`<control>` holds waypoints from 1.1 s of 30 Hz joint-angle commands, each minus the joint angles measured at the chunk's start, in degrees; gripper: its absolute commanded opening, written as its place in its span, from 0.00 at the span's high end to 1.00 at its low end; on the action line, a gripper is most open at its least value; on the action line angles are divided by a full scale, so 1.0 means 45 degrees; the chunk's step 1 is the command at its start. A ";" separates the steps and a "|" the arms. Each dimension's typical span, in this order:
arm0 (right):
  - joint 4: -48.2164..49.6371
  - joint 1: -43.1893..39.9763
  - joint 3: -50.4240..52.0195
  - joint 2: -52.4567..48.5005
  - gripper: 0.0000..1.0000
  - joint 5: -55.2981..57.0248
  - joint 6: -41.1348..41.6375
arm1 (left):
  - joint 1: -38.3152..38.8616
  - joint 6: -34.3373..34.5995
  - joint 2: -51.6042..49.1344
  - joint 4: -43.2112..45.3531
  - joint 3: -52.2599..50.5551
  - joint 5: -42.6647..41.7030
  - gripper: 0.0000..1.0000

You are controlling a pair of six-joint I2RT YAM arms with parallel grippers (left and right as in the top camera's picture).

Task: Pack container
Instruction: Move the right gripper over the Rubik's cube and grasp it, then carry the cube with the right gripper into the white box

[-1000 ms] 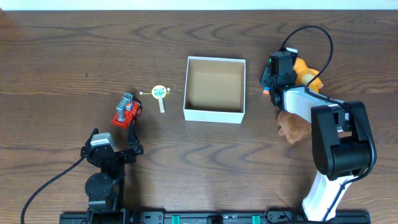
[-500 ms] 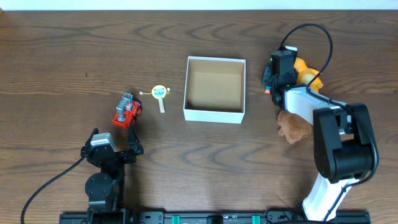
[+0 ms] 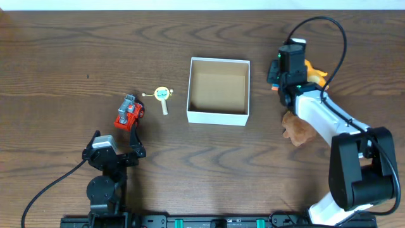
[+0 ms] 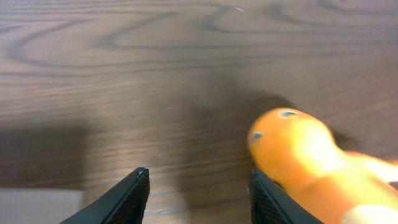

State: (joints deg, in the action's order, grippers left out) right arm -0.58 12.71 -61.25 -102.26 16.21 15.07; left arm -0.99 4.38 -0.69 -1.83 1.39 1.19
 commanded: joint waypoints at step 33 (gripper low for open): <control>0.3502 0.4575 -0.0491 -0.0520 0.70 0.0393 -0.0330 | 0.0049 -0.0165 0.0019 -0.0495 -0.0257 0.0073 0.02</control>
State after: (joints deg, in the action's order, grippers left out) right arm 14.41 32.77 -62.28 -104.47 14.37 9.58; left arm -0.99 4.40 -0.69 -1.83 1.39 1.21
